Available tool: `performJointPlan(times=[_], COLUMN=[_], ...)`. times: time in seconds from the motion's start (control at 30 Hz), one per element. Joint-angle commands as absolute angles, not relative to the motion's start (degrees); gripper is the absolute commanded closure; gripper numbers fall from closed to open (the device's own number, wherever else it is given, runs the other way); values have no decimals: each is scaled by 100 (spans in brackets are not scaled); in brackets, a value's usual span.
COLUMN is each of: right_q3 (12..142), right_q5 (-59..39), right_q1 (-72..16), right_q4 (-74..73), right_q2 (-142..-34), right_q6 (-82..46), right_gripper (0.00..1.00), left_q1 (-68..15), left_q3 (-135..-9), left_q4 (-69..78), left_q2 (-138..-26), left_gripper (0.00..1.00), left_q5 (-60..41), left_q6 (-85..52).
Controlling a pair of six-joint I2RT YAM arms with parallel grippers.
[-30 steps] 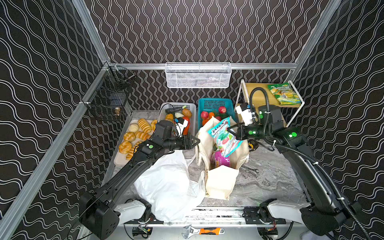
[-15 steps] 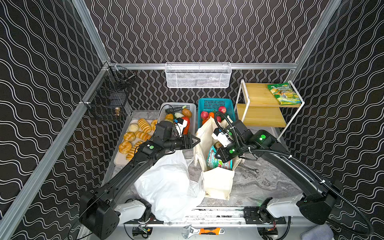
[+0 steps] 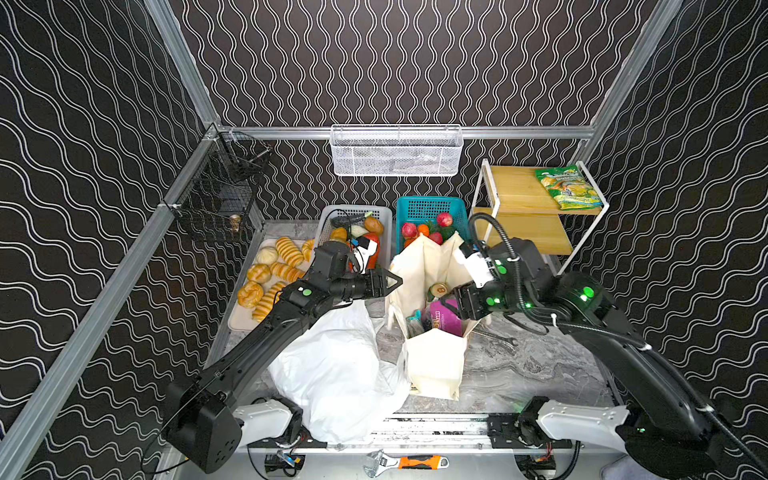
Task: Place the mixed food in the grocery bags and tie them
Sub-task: 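Release the candy bag and raise the right gripper out of the tote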
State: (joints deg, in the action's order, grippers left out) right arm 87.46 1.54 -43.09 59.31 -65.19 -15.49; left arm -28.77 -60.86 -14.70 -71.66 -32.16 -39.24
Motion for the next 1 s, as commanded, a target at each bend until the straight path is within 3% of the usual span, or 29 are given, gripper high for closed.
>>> performJointPlan(times=[0.0, 0.1, 0.27, 0.5, 0.6, 0.67, 0.83, 0.97], right_q3=[8469, 8109, 7632, 7196, 7132, 7172, 7006, 7049], right_q5=[2188, 2540, 1285, 599, 525, 998, 1092, 1440], right_q1=[-4253, -3920, -2976, -2778, -2735, -2733, -2728, -2736], right_q4=[5647, 5587, 5488, 5016, 4743, 4762, 4196, 4136], right_q2=[-6075, -5741, -5828, -6320, -6475, -6539, -6240, -6059], right_q6=[-2354, -2851, -3154, -3098, -3019, -3081, -2905, -2894], right_gripper=[29, 27, 26, 28, 44, 63, 98, 100], left_q1=[-2874, -2867, -2872, -2867, -2874, -2886, -2913, -2946], left_q3=[-6165, -6229, -6259, -6148, -6209, -6233, -6275, -6376], left_q4=[-1418, -1518, -1508, -1316, -1240, -1206, -1103, -1137], left_q2=[-7223, -7277, -7372, -7439, -7573, -7600, -7466, -7335], left_gripper=[36, 37, 38, 41, 48, 59, 86, 100], left_q5=[-3373, -3390, -3389, -3525, -3683, -3758, -3838, -3928], left_q6=[-3872, -3806, -3813, -3953, -4010, -4008, -3980, -3972])
